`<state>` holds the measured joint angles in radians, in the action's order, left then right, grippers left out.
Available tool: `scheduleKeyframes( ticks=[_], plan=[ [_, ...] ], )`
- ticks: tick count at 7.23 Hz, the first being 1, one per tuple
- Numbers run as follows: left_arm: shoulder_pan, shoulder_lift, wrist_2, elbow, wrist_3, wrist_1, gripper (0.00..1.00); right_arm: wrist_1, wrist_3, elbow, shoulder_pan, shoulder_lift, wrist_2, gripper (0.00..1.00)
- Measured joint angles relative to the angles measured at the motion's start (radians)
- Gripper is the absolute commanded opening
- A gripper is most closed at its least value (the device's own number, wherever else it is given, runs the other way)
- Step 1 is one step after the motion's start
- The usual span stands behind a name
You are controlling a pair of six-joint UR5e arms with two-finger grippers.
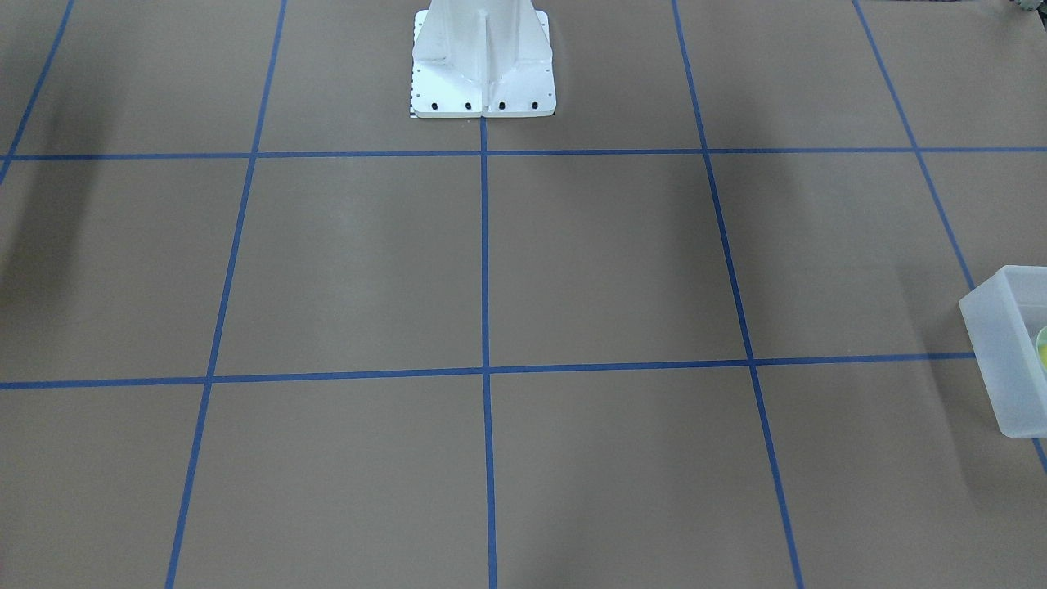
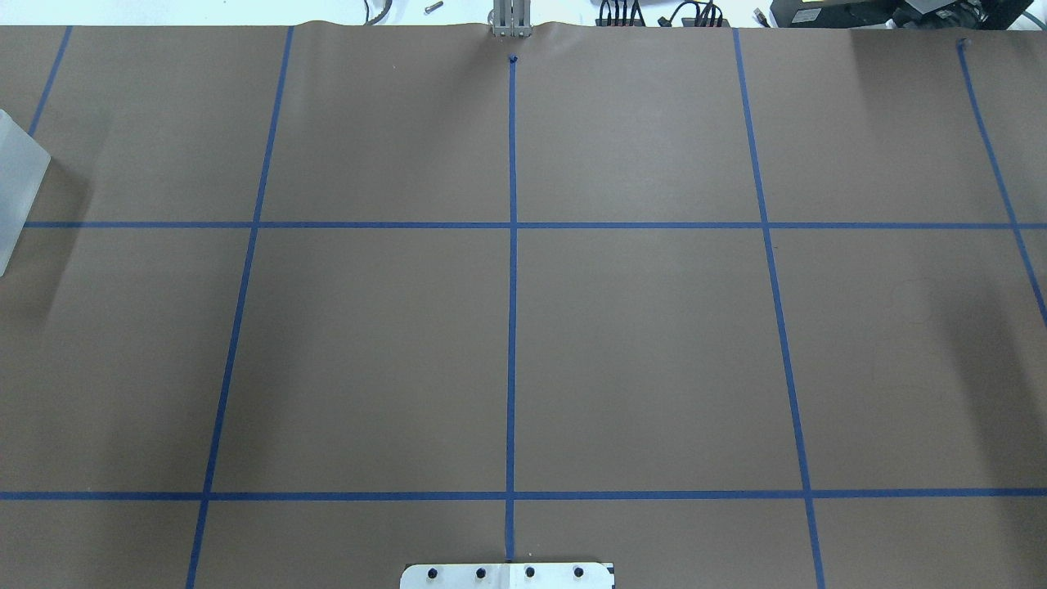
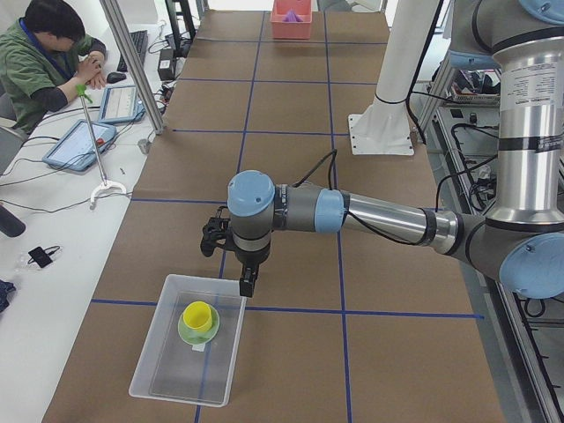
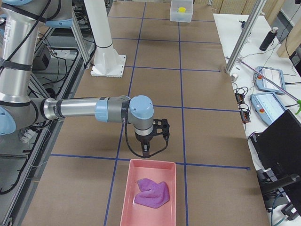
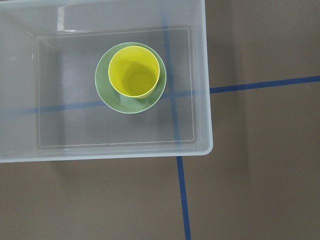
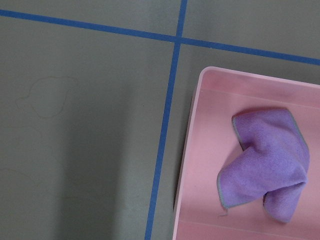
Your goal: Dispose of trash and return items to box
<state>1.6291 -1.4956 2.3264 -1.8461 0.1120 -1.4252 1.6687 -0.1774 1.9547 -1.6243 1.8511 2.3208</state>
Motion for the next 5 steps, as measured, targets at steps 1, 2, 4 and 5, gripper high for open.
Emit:
scheduleKeyframes(
  ticks=[1,2,4,5],
  plan=[
    [0.0,0.0,0.0,0.001,0.0,0.0,0.98,-0.001,0.0,0.002,0.0,0.0,0.0,1.0],
    [0.0,0.0,0.001,0.003,0.0,0.0,0.98,-0.001,0.0,0.003,0.0,0.0,0.0,1.0],
    [0.0,-0.001,0.002,0.005,0.0,-0.001,0.98,-0.001,0.0,0.006,0.001,0.0,0.0,1.0],
    [0.0,-0.001,0.001,0.005,0.0,-0.001,0.98,-0.001,0.001,0.007,0.001,0.0,0.0,1.0]
  ],
)
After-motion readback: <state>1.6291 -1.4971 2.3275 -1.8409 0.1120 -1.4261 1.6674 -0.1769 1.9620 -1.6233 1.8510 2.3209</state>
